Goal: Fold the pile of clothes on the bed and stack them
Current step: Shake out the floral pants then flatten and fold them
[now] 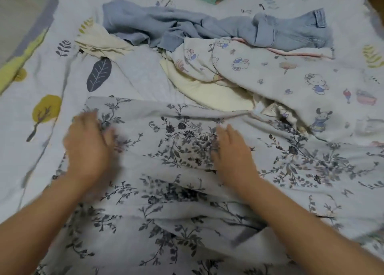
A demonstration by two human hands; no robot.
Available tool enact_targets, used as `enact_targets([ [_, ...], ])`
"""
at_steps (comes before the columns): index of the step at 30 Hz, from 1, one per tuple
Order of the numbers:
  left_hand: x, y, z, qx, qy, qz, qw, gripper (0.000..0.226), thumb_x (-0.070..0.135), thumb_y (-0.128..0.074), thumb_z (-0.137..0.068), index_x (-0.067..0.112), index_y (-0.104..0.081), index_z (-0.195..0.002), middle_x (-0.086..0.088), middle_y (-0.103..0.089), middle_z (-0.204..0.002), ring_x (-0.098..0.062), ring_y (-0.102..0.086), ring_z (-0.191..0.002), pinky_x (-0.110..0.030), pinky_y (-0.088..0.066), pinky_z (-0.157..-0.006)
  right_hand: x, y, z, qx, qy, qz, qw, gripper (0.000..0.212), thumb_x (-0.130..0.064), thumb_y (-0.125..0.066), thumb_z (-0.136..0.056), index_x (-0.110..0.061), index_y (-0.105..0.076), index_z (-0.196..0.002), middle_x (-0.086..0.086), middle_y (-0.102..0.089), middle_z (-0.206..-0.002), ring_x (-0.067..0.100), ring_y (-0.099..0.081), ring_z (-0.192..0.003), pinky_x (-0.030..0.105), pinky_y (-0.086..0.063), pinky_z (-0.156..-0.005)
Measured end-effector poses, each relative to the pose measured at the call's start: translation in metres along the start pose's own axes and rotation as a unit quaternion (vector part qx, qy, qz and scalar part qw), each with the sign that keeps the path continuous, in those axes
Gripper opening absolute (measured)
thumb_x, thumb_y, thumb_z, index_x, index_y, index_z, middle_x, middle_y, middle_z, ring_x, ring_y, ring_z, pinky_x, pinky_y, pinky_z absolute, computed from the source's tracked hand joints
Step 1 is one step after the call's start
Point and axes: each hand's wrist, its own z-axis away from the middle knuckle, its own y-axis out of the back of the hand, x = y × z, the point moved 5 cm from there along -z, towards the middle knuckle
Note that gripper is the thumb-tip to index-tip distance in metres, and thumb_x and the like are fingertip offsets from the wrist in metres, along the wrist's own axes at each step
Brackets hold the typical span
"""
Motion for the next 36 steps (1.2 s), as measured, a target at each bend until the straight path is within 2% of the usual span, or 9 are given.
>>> enact_targets([
  [5,0.062,-0.053,0.121,-0.261,-0.25,-0.068,0.93,0.069,0.055,-0.006,-0.094,0.018,-0.039,-0.141,-0.013,-0.034,-0.149,-0.034,-0.033,-0.136,-0.059,-0.029,-0.105,0.008,-0.045,0.081,-0.166,0.047,0.092,0.981,0.06,-0.04,-0.03,-0.1,-0.02,-0.003,-0.15,0.009,0.008,-0.158,0.028,0.007,-0.145,0.045,-0.001,-0.116],
  [8,0.052,-0.078,0.143,-0.362,-0.242,-0.16,0.886,0.09,0.066,0.037,-0.065,0.032,0.012,-0.144,-0.001,0.021,-0.152,-0.031,0.015,-0.141,-0.051,0.003,-0.114,0.023,-0.045,0.095,-0.226,0.064,0.099,0.967,0.059,-0.037,-0.029,-0.101,-0.018,-0.004,-0.151,0.01,0.007,-0.158,0.026,0.005,-0.145,0.04,0.0,-0.117],
  [12,0.067,-0.065,0.141,-0.321,-0.178,-0.085,0.926,0.055,0.043,-0.035,-0.096,0.02,-0.029,-0.146,-0.006,-0.022,-0.155,-0.027,-0.022,-0.142,-0.047,-0.015,-0.113,0.031,-0.017,0.107,-0.161,0.054,0.049,0.984,0.04,-0.03,-0.038,-0.098,-0.012,-0.042,-0.133,0.011,-0.042,-0.14,0.025,-0.036,-0.129,0.034,-0.029,-0.106],
  [15,0.102,-0.044,0.149,-0.242,-0.21,0.01,0.947,0.029,0.01,-0.066,-0.082,0.007,-0.066,-0.11,-0.013,-0.065,-0.112,-0.033,-0.063,-0.098,-0.048,-0.046,-0.087,0.045,0.008,0.129,-0.112,0.064,0.03,0.991,0.032,-0.022,-0.038,-0.096,-0.014,-0.05,-0.125,0.006,-0.052,-0.125,0.023,-0.043,-0.117,0.03,-0.033,-0.095],
  [17,0.131,-0.032,0.164,-0.257,-0.244,0.046,0.934,0.019,0.007,-0.063,-0.081,0.005,-0.069,-0.099,-0.012,-0.069,-0.096,-0.03,-0.066,-0.081,-0.04,-0.051,-0.075,0.062,0.026,0.148,-0.088,0.053,0.011,0.995,0.035,-0.018,-0.041,-0.094,-0.014,-0.051,-0.128,0.006,-0.053,-0.125,0.023,-0.044,-0.117,0.03,-0.033,-0.096],
  [21,0.189,-0.029,0.202,-0.325,-0.297,0.06,0.896,0.026,0.02,-0.046,-0.094,0.017,-0.064,-0.112,0.001,-0.066,-0.109,-0.016,-0.06,-0.096,-0.023,-0.043,-0.082,0.111,0.064,0.185,-0.025,0.01,0.031,0.999,0.031,-0.009,-0.061,-0.081,-0.011,-0.064,-0.111,0.008,-0.064,-0.106,0.025,-0.058,-0.098,0.027,-0.045,-0.084],
  [26,0.265,-0.024,0.254,-0.339,-0.351,0.08,0.869,0.011,0.009,-0.07,-0.079,0.014,-0.071,-0.089,-0.001,-0.07,-0.081,-0.016,-0.065,-0.069,-0.018,-0.048,-0.06,0.203,0.084,0.233,-0.069,-0.098,0.062,0.991,0.034,-0.014,-0.041,-0.091,-0.015,-0.054,-0.123,0.005,-0.055,-0.121,0.024,-0.047,-0.111,0.03,-0.037,-0.091],
  [29,0.3,-0.045,0.29,-0.355,-0.34,0.097,0.865,0.028,0.022,-0.037,-0.098,0.017,-0.059,-0.115,-0.001,-0.063,-0.11,-0.016,-0.058,-0.096,-0.018,-0.037,-0.078,0.26,0.089,0.258,-0.083,-0.133,0.091,0.983,0.04,-0.014,-0.043,-0.09,-0.018,-0.05,-0.129,0.003,-0.052,-0.126,0.022,-0.045,-0.115,0.028,-0.038,-0.093],
  [36,0.373,-0.097,0.376,-0.383,-0.335,0.067,0.858,0.031,0.022,-0.034,-0.097,0.02,-0.051,-0.123,0.0,-0.053,-0.124,-0.017,-0.049,-0.11,-0.023,-0.037,-0.09,0.367,0.084,0.299,-0.122,-0.153,0.12,0.973,0.036,-0.021,-0.05,-0.09,-0.016,-0.05,-0.125,0.005,-0.047,-0.131,0.021,-0.043,-0.118,0.027,-0.038,-0.095],
])
